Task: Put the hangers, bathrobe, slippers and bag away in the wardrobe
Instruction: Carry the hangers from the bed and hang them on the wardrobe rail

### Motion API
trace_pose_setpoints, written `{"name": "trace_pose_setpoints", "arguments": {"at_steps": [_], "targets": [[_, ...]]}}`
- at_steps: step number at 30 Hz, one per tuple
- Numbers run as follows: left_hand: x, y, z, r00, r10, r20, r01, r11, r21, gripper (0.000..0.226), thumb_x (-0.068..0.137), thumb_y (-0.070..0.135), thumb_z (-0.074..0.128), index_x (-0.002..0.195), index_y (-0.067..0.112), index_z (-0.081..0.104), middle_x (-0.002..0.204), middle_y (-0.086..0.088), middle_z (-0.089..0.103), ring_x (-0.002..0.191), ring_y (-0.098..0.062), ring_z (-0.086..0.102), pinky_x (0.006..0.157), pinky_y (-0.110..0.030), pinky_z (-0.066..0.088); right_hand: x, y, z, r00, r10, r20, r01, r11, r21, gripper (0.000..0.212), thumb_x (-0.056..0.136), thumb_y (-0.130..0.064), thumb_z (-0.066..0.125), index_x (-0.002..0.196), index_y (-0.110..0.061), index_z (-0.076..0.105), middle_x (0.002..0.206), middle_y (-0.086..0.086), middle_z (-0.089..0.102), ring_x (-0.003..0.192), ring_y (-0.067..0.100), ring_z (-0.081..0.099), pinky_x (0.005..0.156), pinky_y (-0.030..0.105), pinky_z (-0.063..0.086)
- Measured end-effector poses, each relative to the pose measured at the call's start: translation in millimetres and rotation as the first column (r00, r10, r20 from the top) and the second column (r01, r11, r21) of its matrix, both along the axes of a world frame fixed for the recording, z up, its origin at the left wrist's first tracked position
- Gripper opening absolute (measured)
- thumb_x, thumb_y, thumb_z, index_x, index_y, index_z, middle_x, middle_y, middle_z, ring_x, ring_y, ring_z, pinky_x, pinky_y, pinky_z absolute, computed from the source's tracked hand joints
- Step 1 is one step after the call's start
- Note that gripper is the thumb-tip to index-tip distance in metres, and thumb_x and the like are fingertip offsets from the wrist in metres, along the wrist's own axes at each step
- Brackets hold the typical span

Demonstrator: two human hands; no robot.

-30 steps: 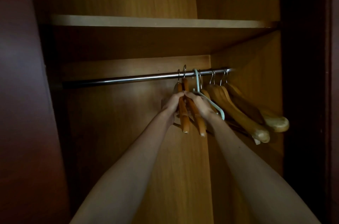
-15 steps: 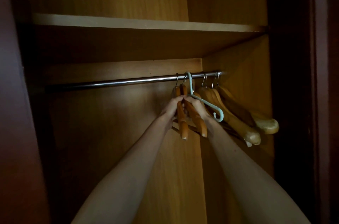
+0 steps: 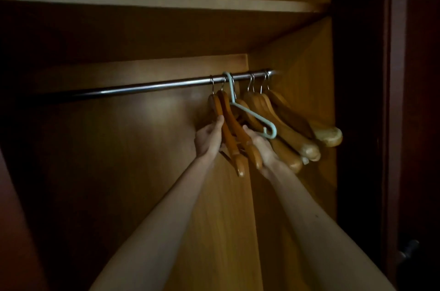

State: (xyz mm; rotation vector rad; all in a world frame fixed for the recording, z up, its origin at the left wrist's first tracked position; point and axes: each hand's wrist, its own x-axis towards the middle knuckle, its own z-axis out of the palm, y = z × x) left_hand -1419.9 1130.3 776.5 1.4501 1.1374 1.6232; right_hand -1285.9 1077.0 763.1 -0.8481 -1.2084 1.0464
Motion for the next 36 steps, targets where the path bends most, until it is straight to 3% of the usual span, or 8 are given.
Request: {"name": "trace_pose_setpoints", "arguments": {"at_steps": [4, 8, 13, 16, 20, 24, 30, 36], "targets": [[9, -9, -50, 0.984, 0.125, 0.128, -0.126, 0.992, 0.000, 0.031, 0.090, 0.054, 0.058, 0.073, 0.030, 0.067, 0.073, 0.002, 0.067, 0.075, -0.020, 0.064, 0.073, -0.037, 0.050, 12, -7, -64, 0.999, -0.032, 0.005, 0.032, 0.997, -0.076, 0.027, 0.105, -0.027, 0.047, 0.122, -0.011, 0.061, 0.114, 0.000, 0.066, 0.103, 0.012, 0.064, 0.091, 0.031, 0.053], [30, -28, -116, 0.992, 0.114, 0.059, -0.108, 0.988, -0.110, 0.009, 0.097, 0.032, 0.058, 0.089, 0.031, 0.060, 0.089, -0.003, 0.066, 0.082, -0.021, 0.060, 0.078, -0.042, 0.052, 31, -24, -126, 0.989, -0.084, 0.118, 0.103, 0.981, -0.164, 0.031, 0.102, -0.033, 0.052, 0.128, -0.019, 0.062, 0.125, 0.000, 0.064, 0.111, 0.013, 0.063, 0.099, 0.035, 0.052], [56, -66, -228, 0.980, -0.081, -0.182, 0.026, 0.958, -0.286, 0.008, 0.098, 0.017, 0.062, 0.102, 0.022, 0.059, 0.096, -0.009, 0.065, 0.078, -0.021, 0.061, 0.067, -0.031, 0.050, 71, -77, -229, 0.922, -0.231, 0.310, 0.286, 0.947, -0.146, 0.021, 0.101, -0.017, 0.053, 0.113, -0.021, 0.069, 0.110, -0.007, 0.069, 0.101, 0.007, 0.066, 0.082, 0.022, 0.057], [80, -98, -302, 0.919, -0.299, -0.255, 0.137, 0.852, -0.506, 0.013, 0.100, 0.016, 0.060, 0.113, 0.015, 0.058, 0.096, -0.008, 0.066, 0.069, -0.016, 0.060, 0.051, -0.020, 0.047, 97, -109, -303, 0.844, -0.284, 0.455, 0.400, 0.898, -0.183, 0.024, 0.094, -0.006, 0.055, 0.106, -0.017, 0.072, 0.098, -0.005, 0.072, 0.085, 0.006, 0.068, 0.068, 0.015, 0.053], [113, -126, -372, 0.810, -0.511, -0.290, 0.199, 0.703, -0.682, 0.022, 0.101, 0.015, 0.059, 0.123, 0.009, 0.059, 0.105, -0.008, 0.067, 0.068, -0.014, 0.061, 0.044, -0.015, 0.044, 113, -149, -374, 0.755, -0.278, 0.594, 0.515, 0.812, -0.275, 0.019, 0.090, -0.010, 0.057, 0.094, -0.015, 0.075, 0.089, -0.008, 0.071, 0.076, 0.003, 0.066, 0.063, 0.017, 0.050], [142, -150, -438, 0.635, -0.705, -0.316, 0.226, 0.560, -0.797, 0.012, 0.101, 0.012, 0.055, 0.108, 0.007, 0.064, 0.083, -0.006, 0.066, 0.052, -0.013, 0.055, 0.041, -0.020, 0.041, 128, -198, -442, 0.727, -0.196, 0.658, 0.586, 0.676, -0.446, 0.019, 0.084, -0.027, 0.073, 0.098, -0.015, 0.075, 0.090, -0.005, 0.073, 0.084, 0.009, 0.069, 0.071, 0.016, 0.049], [187, -181, -504, 0.255, -0.923, -0.287, 0.258, 0.351, -0.900, 0.010, 0.098, 0.009, 0.055, 0.095, 0.009, 0.065, 0.075, -0.006, 0.067, 0.042, -0.008, 0.055, 0.040, -0.020, 0.041, 136, -285, -513, 0.772, -0.183, 0.609, 0.631, 0.341, -0.697, 0.055, 0.066, -0.059, 0.084, 0.101, -0.019, 0.075, 0.094, -0.005, 0.074, 0.091, 0.011, 0.069, 0.084, 0.030, 0.054], [225, -243, -563, -0.156, -0.966, -0.205, 0.244, 0.163, -0.956, 0.024, 0.103, 0.026, 0.054, 0.096, 0.007, 0.067, 0.075, -0.005, 0.068, 0.053, -0.013, 0.059, 0.043, -0.020, 0.045, 115, -376, -562, 0.772, -0.299, 0.562, 0.588, -0.004, -0.809, 0.025, 0.086, -0.035, 0.074, 0.100, -0.015, 0.078, 0.106, 0.002, 0.075, 0.099, 0.017, 0.068, 0.083, 0.025, 0.049]]}}
